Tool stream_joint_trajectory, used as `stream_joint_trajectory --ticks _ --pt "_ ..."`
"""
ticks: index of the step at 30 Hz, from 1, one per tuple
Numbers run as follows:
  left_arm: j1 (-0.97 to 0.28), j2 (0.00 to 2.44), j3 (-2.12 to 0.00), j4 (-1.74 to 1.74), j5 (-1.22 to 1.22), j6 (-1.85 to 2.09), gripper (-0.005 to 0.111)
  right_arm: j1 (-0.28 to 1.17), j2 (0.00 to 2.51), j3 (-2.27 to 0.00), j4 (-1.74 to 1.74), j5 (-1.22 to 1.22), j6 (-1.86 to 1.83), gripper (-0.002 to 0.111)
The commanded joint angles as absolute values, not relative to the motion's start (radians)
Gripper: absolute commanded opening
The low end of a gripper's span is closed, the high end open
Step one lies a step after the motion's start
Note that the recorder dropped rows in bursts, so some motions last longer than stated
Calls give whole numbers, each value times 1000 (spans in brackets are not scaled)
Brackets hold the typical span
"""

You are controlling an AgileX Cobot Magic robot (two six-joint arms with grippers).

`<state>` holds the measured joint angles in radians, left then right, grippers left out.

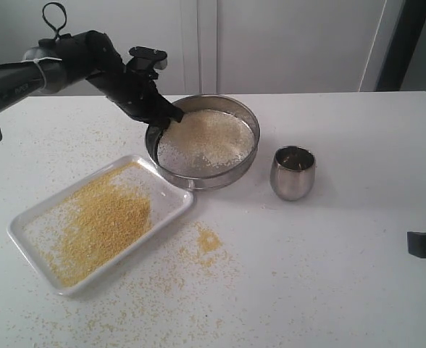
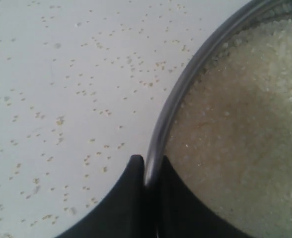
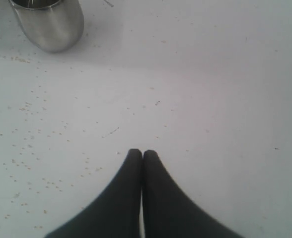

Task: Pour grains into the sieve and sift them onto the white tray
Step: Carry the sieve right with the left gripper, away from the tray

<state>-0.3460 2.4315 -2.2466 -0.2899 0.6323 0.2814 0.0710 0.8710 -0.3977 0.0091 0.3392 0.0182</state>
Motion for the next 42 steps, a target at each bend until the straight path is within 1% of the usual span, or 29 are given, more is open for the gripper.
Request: stream_joint_trajectory --ticks 1,9,22,27,32,36,39,42 --pt "-363 2415 -2258 -357 620 292 0 68 869 -395 7 335 22 0" --pt "-363 2415 -2258 -379 594 296 0 68 869 -395 9 335 22 0" --pt "-363 2425 -2256 -379 637 285 0 68 869 -395 9 335 22 0" --pt "-361 2406 -2256 -379 627 224 0 68 869 -395 7 335 22 0" --pt "-341 2358 -2256 -333 717 214 0 68 869 -395 7 335 47 0" --pt "-303 2326 -2248 -261 838 239 0 68 869 -395 7 335 41 0" --pt "-301 2264 -2202 -279 870 327 0 68 869 -395 7 335 41 0" --pt "-304 2193 -2145 -329 877 331 0 68 869 -395 7 335 41 0"
